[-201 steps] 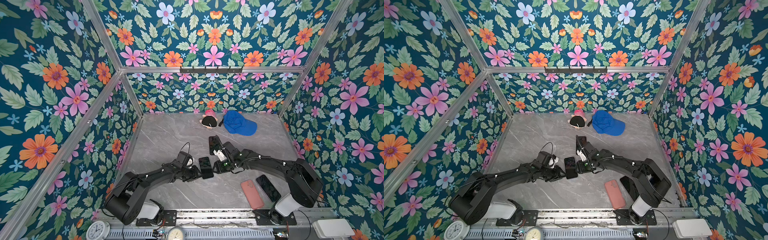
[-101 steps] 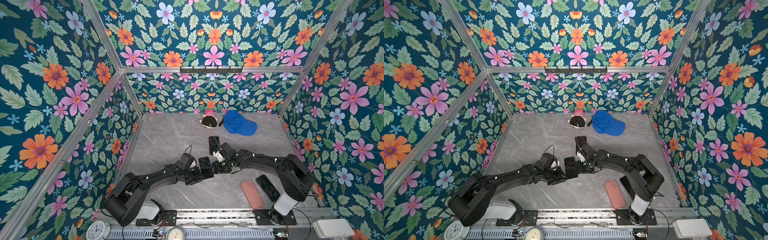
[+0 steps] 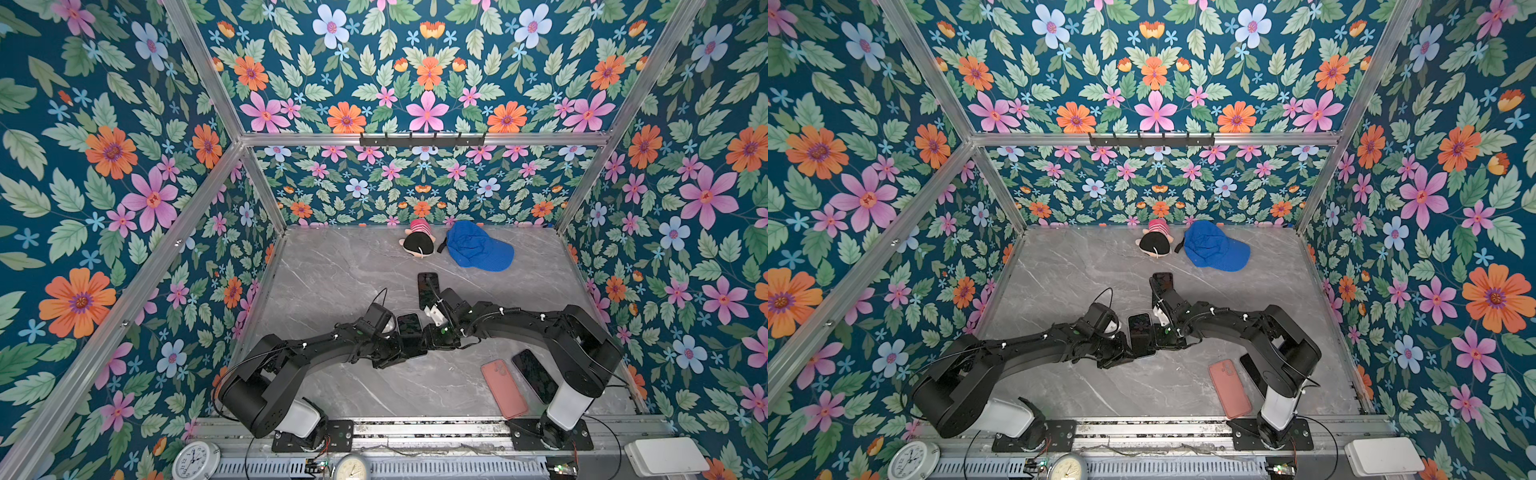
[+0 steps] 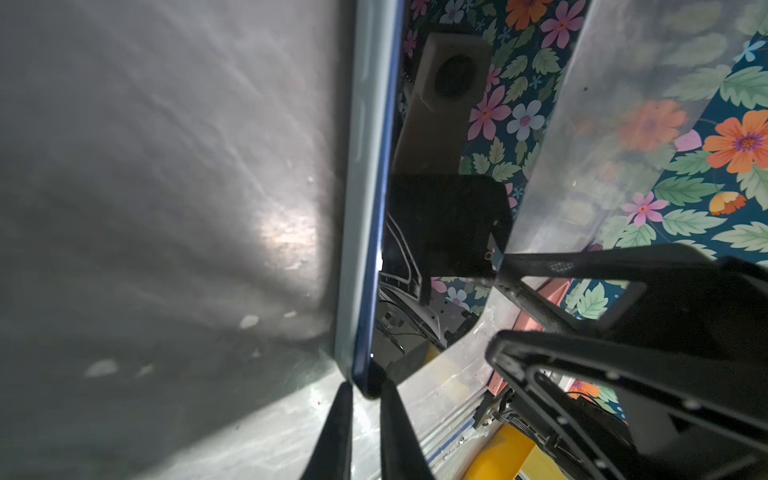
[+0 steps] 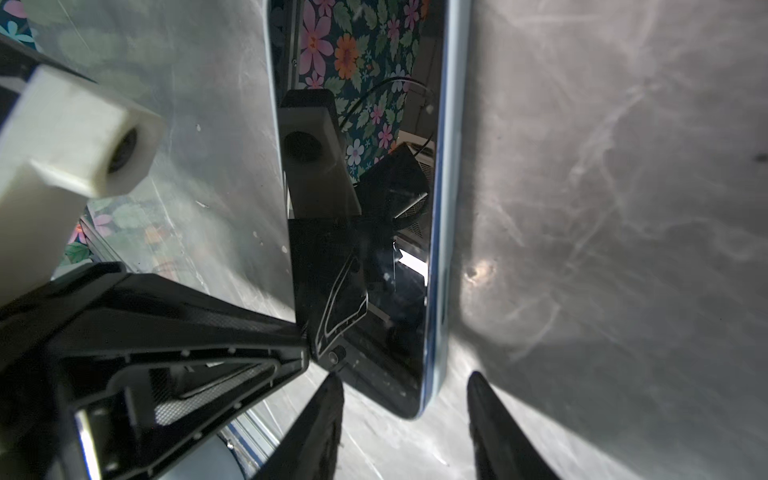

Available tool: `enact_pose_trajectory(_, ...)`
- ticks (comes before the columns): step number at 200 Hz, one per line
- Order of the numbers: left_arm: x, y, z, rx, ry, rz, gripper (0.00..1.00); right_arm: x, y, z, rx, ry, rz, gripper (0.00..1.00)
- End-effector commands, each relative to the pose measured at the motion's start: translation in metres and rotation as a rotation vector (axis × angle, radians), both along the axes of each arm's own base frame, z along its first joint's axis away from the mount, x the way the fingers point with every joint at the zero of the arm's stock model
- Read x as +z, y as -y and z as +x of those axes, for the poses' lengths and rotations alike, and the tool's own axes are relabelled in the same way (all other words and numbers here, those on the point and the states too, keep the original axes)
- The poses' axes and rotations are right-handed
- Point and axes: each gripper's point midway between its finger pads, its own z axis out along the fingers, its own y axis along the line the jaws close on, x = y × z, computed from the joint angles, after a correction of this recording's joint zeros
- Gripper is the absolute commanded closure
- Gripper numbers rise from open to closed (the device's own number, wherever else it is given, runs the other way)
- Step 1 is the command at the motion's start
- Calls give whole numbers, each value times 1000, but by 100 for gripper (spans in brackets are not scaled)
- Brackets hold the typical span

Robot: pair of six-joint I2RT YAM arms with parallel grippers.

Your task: Put the phone into the phone case

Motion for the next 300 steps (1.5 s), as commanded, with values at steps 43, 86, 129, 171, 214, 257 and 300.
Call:
enact_pose_trajectory(43, -16, -10, -6, -31, -19, 70, 86, -4, -6, 2, 9, 3, 26, 54)
enact_pose_trajectory(86, -21, -11, -6, -38, -26, 87, 90, -6, -8, 1, 15, -6, 37, 55)
enact_pose_trajectory(129, -13, -12, -1, -39, 11, 97, 89, -6, -9, -1, 16, -14, 48, 56)
enact_pose_trajectory(171, 14, -8, 9, -11, 86, 53, 80, -3, -8, 0, 13, -4, 45, 56)
enact_pose_trajectory(214, 7, -5, 11, -25, 73, 64, 76, -7, -10, -1, 18, -19, 46, 55)
enact_pose_trajectory(257, -1, -5, 13, -39, 55, 97, 79, -9, -10, -2, 20, -25, 46, 55)
enact_pose_trajectory(300, -10, -6, 12, -46, 31, 116, 83, -10, -12, -3, 24, -34, 58, 55)
